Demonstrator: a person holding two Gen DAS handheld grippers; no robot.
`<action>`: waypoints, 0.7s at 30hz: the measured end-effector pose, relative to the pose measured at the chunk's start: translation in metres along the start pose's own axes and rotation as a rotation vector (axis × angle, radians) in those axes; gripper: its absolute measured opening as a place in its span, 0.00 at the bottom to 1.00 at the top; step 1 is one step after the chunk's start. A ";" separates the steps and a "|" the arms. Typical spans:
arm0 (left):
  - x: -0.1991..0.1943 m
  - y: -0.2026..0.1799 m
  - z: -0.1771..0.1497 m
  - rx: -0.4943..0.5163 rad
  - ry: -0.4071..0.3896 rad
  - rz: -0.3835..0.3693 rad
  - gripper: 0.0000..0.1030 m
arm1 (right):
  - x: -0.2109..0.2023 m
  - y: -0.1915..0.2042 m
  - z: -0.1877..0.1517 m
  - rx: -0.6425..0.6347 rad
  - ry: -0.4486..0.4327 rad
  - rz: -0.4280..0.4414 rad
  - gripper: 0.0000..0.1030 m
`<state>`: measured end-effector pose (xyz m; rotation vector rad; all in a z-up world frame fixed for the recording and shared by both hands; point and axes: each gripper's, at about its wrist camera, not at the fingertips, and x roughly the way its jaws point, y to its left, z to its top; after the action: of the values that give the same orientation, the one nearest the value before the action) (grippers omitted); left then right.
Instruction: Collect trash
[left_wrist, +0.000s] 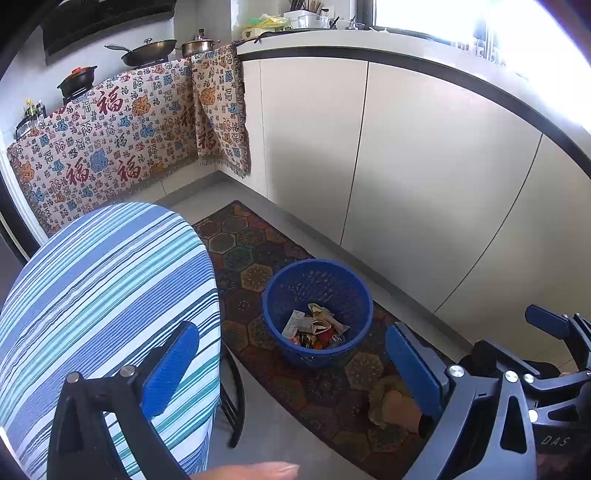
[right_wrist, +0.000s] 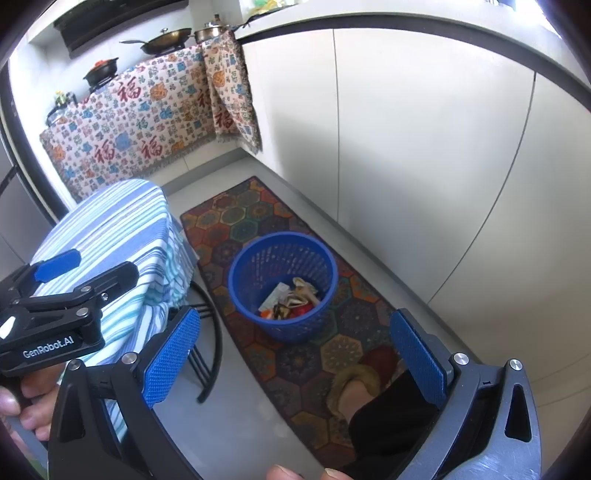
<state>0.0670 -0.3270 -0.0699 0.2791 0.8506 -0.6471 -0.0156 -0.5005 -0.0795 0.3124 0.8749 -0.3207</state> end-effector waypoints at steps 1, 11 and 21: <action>0.000 0.000 0.000 0.001 0.000 0.001 1.00 | 0.000 0.000 0.000 -0.002 0.001 0.001 1.00; 0.001 -0.002 0.001 0.003 0.004 0.001 1.00 | -0.001 0.001 0.001 -0.012 0.002 -0.003 1.00; 0.004 -0.002 0.001 0.004 0.012 0.003 1.00 | -0.001 0.004 0.000 -0.018 0.008 -0.002 1.00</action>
<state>0.0680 -0.3305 -0.0722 0.2883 0.8602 -0.6450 -0.0145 -0.4970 -0.0781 0.2962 0.8856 -0.3128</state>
